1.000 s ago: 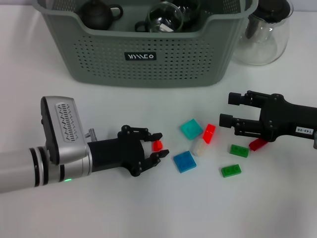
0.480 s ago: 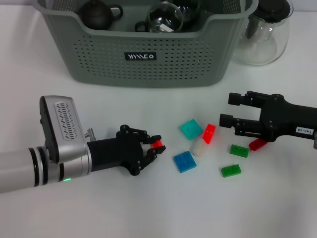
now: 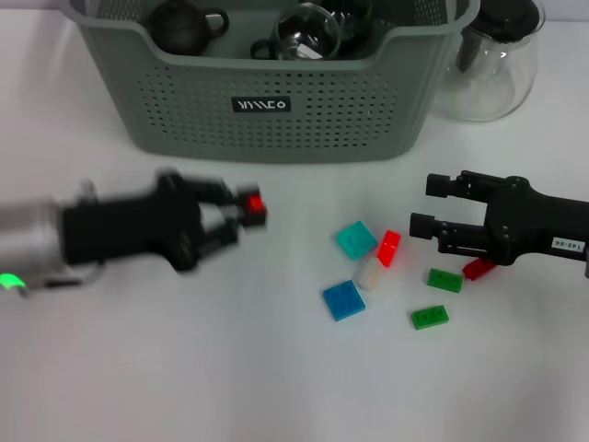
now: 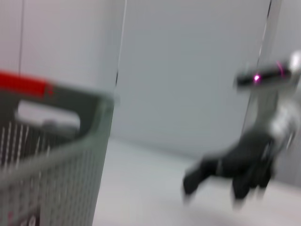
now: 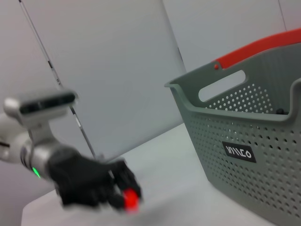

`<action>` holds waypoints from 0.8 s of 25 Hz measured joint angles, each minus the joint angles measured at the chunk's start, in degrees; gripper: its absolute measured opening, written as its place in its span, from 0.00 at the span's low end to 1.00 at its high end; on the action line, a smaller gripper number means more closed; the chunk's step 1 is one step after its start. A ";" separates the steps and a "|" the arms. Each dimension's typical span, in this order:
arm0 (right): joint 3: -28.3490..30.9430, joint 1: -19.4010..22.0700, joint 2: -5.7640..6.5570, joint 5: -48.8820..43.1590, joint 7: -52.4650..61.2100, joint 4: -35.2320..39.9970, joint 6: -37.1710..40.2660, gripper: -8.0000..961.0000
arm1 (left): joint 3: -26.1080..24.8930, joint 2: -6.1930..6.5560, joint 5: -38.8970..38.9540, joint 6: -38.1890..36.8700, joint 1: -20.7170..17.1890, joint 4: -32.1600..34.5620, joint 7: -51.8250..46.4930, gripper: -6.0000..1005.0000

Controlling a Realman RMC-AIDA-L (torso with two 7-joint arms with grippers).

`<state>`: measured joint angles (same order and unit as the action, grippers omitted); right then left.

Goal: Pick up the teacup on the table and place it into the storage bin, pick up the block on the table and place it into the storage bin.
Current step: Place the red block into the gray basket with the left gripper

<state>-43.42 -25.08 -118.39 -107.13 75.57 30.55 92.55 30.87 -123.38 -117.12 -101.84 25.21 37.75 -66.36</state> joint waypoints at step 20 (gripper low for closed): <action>-0.09 -0.42 -0.27 -0.51 -0.46 -0.06 -0.20 0.83 | 16.64 8.21 -4.61 31.57 25.98 16.18 -53.97 0.19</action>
<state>-43.51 -25.50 -118.66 -107.64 75.11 30.50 92.36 47.51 -115.16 -121.73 -70.28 51.19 53.92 -120.33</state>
